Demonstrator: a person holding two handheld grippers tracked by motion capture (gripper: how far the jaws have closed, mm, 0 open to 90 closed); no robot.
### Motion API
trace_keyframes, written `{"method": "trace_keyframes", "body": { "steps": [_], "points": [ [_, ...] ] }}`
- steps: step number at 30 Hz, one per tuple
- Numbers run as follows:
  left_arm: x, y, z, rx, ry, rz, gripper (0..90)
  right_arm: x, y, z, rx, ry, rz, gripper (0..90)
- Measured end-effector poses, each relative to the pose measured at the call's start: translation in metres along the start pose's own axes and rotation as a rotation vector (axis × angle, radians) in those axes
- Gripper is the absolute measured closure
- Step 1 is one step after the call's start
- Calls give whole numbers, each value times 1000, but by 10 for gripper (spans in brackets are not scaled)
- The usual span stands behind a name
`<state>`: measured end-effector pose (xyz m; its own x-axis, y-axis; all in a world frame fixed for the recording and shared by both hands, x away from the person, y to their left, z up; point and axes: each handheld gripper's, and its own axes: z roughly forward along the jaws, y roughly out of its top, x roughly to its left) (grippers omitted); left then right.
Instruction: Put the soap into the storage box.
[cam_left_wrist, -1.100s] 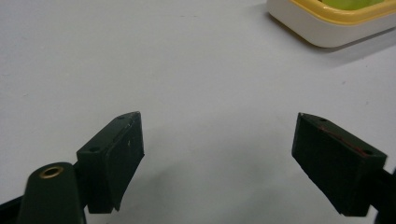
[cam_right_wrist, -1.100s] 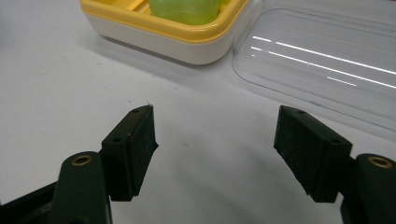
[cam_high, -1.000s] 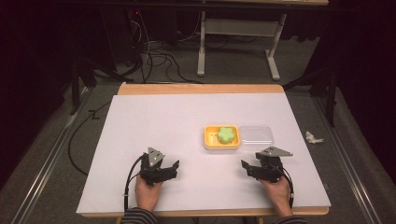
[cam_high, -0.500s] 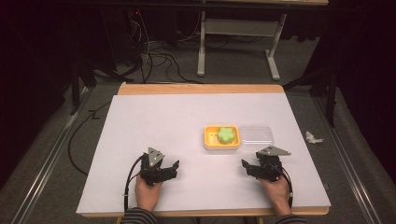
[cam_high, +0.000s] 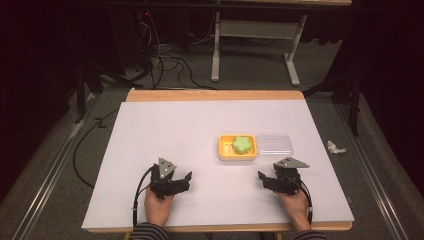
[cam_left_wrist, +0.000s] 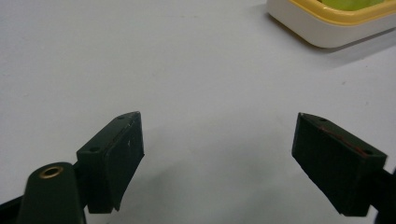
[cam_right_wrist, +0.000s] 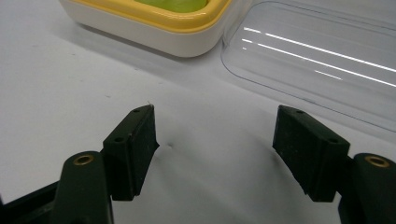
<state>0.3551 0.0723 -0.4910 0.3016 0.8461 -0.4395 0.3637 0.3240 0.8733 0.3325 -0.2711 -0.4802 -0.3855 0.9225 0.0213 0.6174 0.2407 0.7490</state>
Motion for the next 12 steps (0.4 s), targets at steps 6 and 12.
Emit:
{"method": "trace_keyframes", "body": {
  "steps": [6,12],
  "points": [
    [0,0,0,-3,0,-4,172,-1,-1,0,6,3,12,311],
    [0,0,0,-11,0,-9,171,-2,-1,1,9,12,11,317]
  ]
}}
